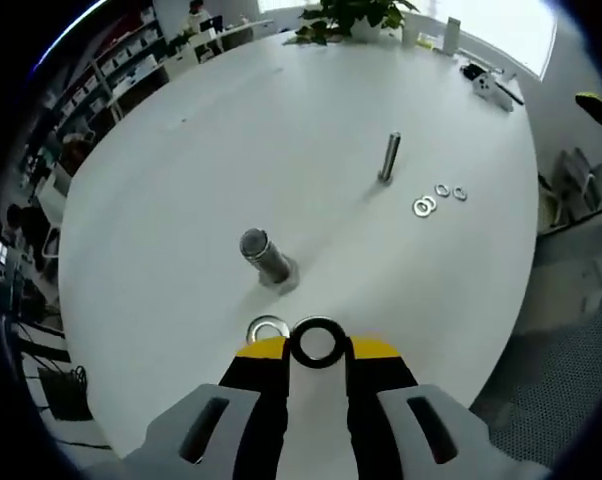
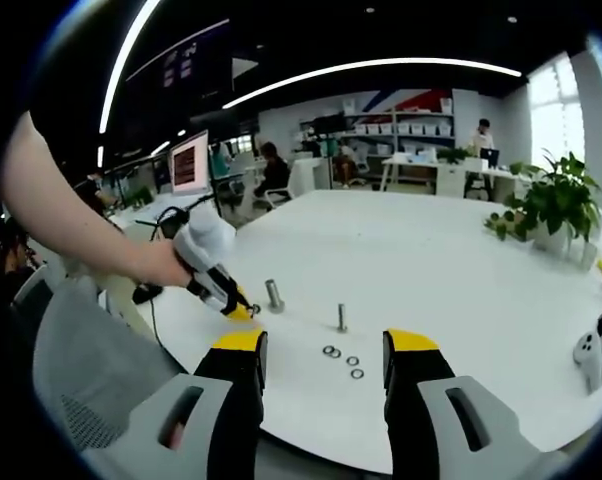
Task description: Place the washer onto the threaded stud by aligning its center hole with the stud, sliding it down to the base, and recovering from edge contact or off-axis alignment until the washer reaches the visible bottom stop.
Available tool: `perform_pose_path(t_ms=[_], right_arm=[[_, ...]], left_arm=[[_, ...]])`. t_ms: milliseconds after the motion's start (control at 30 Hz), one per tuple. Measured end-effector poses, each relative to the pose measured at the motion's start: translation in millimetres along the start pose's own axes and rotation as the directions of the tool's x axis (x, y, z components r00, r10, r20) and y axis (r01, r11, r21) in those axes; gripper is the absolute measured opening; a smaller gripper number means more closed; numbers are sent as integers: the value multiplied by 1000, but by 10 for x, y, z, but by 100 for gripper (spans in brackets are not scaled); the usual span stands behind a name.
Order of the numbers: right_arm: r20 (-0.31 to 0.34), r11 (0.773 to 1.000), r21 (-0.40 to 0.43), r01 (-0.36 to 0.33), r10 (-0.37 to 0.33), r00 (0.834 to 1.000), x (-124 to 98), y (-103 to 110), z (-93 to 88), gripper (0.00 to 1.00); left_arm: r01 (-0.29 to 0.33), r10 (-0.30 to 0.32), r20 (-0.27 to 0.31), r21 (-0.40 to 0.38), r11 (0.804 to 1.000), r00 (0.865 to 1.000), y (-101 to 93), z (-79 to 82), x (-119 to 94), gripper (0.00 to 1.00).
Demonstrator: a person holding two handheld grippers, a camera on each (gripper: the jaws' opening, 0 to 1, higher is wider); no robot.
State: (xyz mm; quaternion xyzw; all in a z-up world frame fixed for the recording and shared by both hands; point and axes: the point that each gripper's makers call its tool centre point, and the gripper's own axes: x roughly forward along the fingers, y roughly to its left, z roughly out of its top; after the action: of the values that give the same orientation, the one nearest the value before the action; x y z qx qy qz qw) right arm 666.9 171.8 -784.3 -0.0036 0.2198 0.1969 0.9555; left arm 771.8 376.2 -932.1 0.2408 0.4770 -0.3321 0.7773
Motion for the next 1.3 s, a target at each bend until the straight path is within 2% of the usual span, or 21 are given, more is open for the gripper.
perform_pose_path(t_ms=[433, 567, 833, 1000, 1300], right_arm=[[-11, 1000, 3, -3, 3, 1000, 12, -1, -20, 49], [-7, 1000, 6, -2, 2, 1000, 10, -6, -13, 49], [3, 1000, 10, 2, -2, 1000, 0, -16, 4, 49], [5, 1000, 14, 4, -4, 1000, -3, -20, 5, 49], [4, 1000, 13, 4, -4, 1000, -4, -22, 2, 49]], left_arm=[[-15, 11, 102, 36, 999, 995, 70, 330, -266, 19], [-22, 14, 114, 63, 998, 993, 88, 415, -326, 19], [-31, 22, 109, 87, 996, 994, 219, 574, -332, 19], [-31, 21, 81, 132, 991, 996, 254, 635, -259, 19], [-11, 8, 22, 163, 986, 1000, 289, 641, -141, 19]])
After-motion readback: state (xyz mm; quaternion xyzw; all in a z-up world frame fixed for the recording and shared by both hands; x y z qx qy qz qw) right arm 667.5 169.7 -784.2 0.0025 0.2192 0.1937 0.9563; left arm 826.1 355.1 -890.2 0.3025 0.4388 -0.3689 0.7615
